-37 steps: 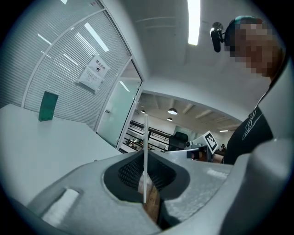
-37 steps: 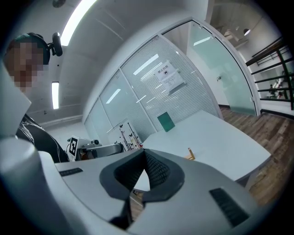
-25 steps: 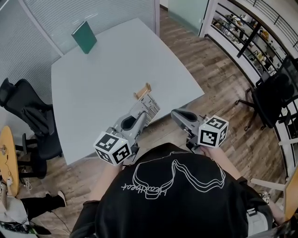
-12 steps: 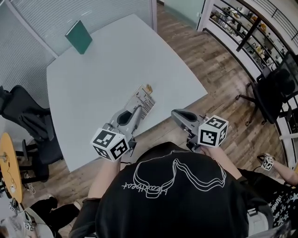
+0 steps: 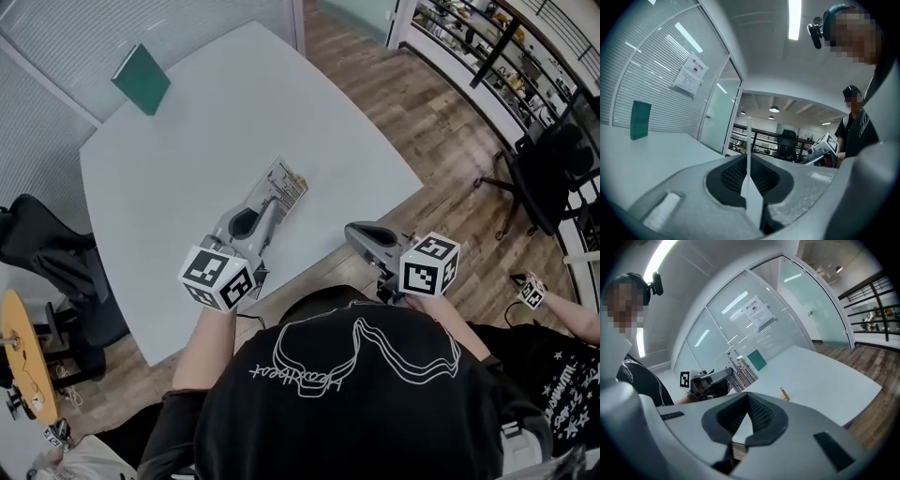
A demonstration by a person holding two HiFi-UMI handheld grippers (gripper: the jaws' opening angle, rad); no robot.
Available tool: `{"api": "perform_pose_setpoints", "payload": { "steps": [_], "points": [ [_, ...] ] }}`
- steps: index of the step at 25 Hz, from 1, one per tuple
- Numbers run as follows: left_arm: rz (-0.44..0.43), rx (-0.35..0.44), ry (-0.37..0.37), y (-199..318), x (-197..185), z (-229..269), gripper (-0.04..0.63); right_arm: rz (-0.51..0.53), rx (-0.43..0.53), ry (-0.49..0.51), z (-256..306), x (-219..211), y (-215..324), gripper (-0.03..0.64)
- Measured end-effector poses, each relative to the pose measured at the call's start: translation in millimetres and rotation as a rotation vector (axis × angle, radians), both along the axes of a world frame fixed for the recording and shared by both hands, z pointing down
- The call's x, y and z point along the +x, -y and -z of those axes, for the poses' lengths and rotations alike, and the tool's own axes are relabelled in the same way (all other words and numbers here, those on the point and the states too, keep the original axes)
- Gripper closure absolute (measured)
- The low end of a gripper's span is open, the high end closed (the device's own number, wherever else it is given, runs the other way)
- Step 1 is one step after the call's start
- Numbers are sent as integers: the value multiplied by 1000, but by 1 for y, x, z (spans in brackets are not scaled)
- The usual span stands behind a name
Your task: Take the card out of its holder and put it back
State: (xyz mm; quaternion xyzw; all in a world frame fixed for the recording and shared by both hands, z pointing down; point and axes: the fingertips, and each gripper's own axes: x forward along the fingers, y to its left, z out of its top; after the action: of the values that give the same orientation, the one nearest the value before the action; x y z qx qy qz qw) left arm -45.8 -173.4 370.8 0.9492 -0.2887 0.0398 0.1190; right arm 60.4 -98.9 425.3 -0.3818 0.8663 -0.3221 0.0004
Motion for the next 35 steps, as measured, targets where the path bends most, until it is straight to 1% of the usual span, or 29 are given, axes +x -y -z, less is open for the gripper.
{"api": "perform_pose_setpoints", "payload": {
  "steps": [4, 8, 14, 18, 28, 35],
  "points": [
    [-22, 27, 17, 20, 6, -11, 571, -19, -26, -3, -10, 6, 5, 607],
    [-47, 30, 40, 43, 8, -31, 571, -34, -63, -1, -23, 5, 16, 607],
    [-68, 3, 80, 65, 14, -70, 571, -40, -103, -5, -40, 8, 28, 607],
    [-76, -24, 92, 75, 9, -89, 571, -32, -125, -10, -49, 0, 36, 607],
    [-101, -65, 77, 90, 14, -110, 571, -12, -167, -9, -64, -6, 56, 607],
    [-106, -66, 67, 88, 10, -112, 571, -8, -174, -8, -68, -11, 62, 607]
  ]
}}
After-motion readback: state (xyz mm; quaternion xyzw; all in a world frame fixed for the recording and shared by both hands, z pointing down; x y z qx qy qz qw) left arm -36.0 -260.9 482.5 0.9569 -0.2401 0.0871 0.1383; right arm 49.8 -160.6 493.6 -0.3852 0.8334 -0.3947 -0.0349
